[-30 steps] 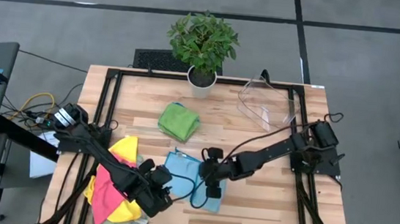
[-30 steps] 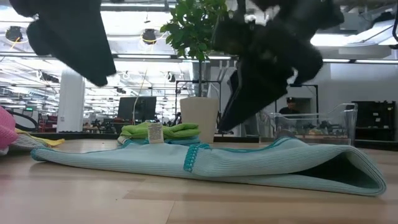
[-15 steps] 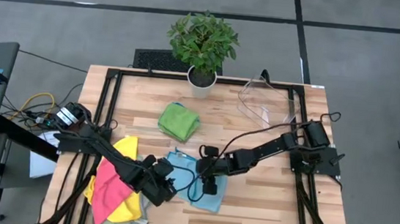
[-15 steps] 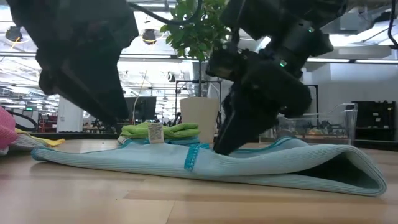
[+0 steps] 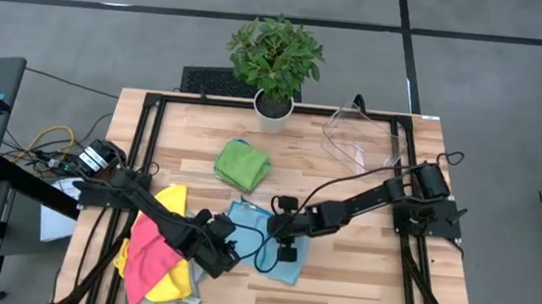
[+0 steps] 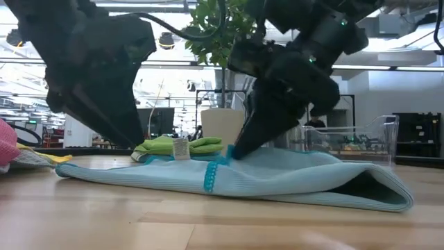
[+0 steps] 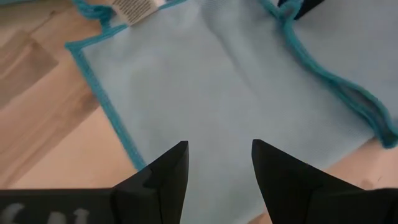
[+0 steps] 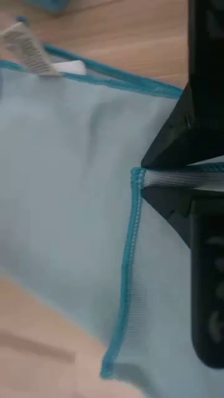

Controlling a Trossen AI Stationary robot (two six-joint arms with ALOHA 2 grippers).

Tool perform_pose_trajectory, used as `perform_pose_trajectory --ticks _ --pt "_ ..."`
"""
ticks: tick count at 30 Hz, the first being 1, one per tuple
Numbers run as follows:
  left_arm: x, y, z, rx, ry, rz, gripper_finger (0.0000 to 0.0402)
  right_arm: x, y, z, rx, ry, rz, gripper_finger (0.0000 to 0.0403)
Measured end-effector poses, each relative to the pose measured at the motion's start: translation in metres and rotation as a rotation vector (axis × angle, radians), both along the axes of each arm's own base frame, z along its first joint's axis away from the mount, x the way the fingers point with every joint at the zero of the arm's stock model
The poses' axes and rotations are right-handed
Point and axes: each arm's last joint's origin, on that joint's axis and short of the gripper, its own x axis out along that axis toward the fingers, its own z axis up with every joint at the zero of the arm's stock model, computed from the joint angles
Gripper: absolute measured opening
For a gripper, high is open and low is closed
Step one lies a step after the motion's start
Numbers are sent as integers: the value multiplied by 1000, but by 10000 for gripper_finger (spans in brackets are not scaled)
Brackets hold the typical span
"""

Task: Fold microfiber towels
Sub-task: Fold the light blue microfiber towel

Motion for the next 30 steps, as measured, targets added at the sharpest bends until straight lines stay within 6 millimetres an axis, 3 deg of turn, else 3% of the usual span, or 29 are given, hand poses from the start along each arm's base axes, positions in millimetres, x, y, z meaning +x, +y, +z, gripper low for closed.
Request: perform_pose_trajectory --ticks 14,20,25,30 --pt "1 0 -2 -2 5 -5 169 -10 -6 0 -71 70 -126 75" --pt "1 0 -2 -1 5 -6 169 -9 -7 0 -30 75 -102 80" --pt "0 -1 -2 -29 23 -17 169 -11 -6 5 -7 89 -89 119" --pt "-4 -6 1 -101 49 -23 169 -15 -17 29 15 54 -156 188"
